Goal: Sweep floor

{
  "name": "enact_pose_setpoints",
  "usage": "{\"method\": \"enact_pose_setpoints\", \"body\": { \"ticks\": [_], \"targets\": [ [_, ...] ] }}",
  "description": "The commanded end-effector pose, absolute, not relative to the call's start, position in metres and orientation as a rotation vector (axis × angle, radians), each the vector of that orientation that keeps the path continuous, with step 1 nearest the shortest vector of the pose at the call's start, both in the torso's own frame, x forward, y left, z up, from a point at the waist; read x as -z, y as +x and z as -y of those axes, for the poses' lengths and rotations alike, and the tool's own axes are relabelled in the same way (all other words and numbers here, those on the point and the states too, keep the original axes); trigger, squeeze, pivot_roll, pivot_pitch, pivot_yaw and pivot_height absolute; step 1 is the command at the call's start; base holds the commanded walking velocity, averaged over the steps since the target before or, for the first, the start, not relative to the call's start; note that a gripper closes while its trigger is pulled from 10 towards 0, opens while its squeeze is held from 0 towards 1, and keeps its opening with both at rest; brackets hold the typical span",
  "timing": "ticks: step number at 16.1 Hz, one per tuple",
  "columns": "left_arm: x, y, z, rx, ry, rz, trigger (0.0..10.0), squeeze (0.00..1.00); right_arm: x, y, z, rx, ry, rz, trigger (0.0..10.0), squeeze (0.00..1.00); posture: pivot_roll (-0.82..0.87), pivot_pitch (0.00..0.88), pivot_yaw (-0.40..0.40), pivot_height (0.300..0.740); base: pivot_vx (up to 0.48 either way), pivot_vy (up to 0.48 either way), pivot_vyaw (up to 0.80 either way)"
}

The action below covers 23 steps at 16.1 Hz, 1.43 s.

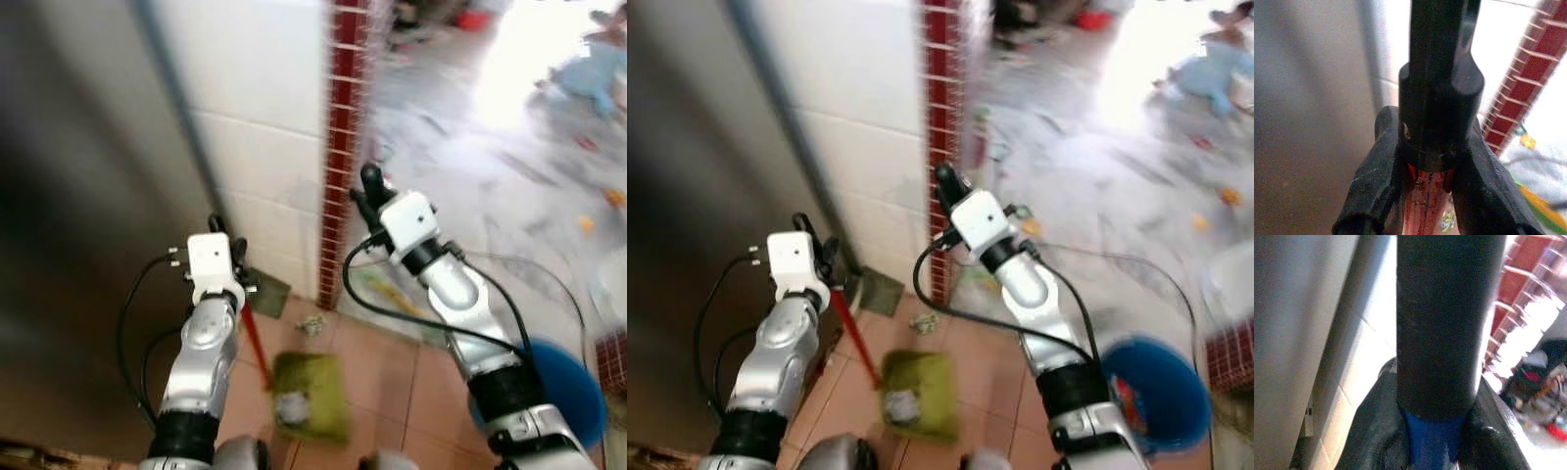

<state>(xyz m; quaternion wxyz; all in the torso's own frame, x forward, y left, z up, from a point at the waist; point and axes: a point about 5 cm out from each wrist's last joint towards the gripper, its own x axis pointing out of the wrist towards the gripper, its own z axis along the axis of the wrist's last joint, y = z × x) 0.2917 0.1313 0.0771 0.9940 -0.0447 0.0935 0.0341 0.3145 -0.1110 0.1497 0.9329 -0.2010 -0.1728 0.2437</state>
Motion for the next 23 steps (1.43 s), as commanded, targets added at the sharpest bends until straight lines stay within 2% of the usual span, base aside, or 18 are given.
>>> {"method": "enact_pose_setpoints", "body": {
  "ticks": [1,5,8,17,23],
  "targets": [
    [-0.084,0.293,-0.139,-0.101,-0.097,-0.148,10.0,0.0,-0.172,0.313,0.093,-0.54,-0.408,0.477,10.0,0.0,-0.05,0.021,-0.011,0.74,0.0,0.0,0.0],
    [-0.086,0.293,-0.139,-0.119,-0.083,-0.138,10.0,0.0,-0.171,0.312,0.095,-0.546,-0.417,0.473,10.0,0.0,-0.05,0.022,-0.012,0.74,0.0,0.0,0.0],
    [-0.088,0.293,-0.144,-0.151,-0.069,-0.125,10.0,0.0,-0.17,0.311,0.094,-0.558,-0.43,0.477,10.0,0.0,-0.05,0.028,-0.015,0.74,0.0,0.0,0.8],
    [-0.088,0.289,-0.149,-0.224,-0.01,-0.117,10.0,0.0,-0.167,0.308,0.089,-0.577,-0.362,0.454,10.0,0.0,-0.04,0.077,0.002,0.74,0.0,0.0,0.0],
    [-0.095,0.278,-0.153,-0.204,0.012,-0.101,10.0,0.0,-0.168,0.299,0.062,-0.69,-0.251,0.473,10.0,0.0,0.03,0.151,0.029,0.74,0.0,0.0,0.0]
  ]
}}
